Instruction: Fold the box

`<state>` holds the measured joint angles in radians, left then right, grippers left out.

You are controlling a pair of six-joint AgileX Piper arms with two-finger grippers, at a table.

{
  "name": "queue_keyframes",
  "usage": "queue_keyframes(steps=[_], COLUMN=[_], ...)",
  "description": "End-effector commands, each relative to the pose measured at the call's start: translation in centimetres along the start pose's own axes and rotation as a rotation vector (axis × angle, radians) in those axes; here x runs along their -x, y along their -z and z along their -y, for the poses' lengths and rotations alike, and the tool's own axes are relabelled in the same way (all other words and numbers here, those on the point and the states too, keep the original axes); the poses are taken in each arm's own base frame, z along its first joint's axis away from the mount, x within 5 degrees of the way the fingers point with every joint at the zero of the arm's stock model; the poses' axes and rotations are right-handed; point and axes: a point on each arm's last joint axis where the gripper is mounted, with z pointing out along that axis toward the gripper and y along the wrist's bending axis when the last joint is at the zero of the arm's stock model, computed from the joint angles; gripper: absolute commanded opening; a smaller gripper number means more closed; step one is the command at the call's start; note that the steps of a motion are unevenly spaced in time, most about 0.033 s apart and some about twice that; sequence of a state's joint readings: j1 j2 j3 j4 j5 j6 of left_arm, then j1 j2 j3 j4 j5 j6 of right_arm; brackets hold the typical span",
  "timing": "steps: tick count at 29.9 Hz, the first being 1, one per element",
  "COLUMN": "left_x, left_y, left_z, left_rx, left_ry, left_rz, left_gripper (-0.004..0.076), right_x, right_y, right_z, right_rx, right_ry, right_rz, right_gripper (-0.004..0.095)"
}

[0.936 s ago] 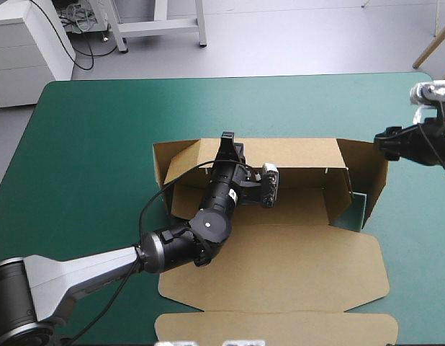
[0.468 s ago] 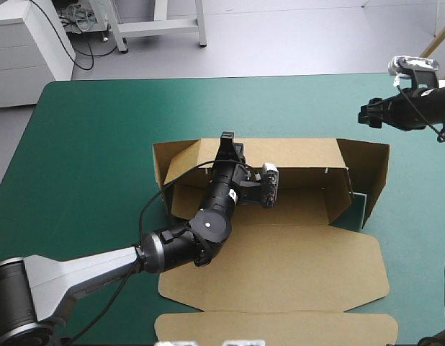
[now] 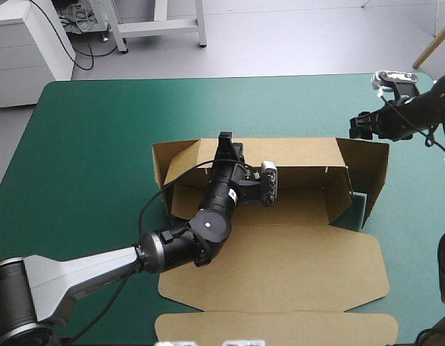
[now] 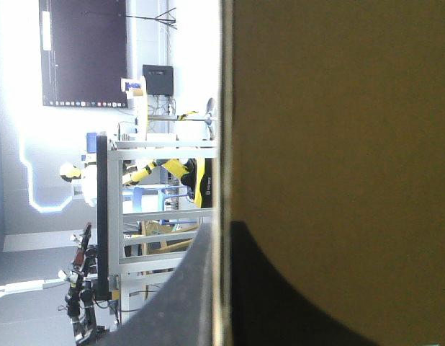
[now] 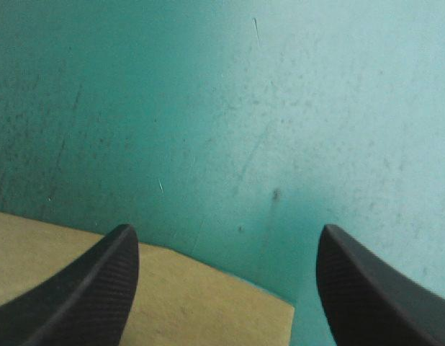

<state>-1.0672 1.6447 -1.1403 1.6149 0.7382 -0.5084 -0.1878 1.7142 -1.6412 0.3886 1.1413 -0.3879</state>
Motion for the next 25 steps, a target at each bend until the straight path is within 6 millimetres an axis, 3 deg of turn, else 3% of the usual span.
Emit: queue_keyframes(steps=[1,12,25], left_x=[-0.1,-0.2,0.5], left_y=[1.2,1.2,1.2], left_z=[-2.6,-2.6,-1.7], left_rx=[0.1,0.106,0.012], left_ry=[0.081,0.122,-0.048], left_rz=[-0.013,-0.021,0.05], left_gripper=[-0.001,-0.001,-0.001], right_x=[0.1,-1.4,-7.1], right_y=[2.5,1.6,0.9], right_z=[-0.7,-0.9,-2.9], right_rx=[-0.017,0.012,0.131], right_ry=[0.038,0.003,0.016], right_rz=[0.033,-0.04,-0.03], right_gripper=[0.0601,0.0522,0.0522])
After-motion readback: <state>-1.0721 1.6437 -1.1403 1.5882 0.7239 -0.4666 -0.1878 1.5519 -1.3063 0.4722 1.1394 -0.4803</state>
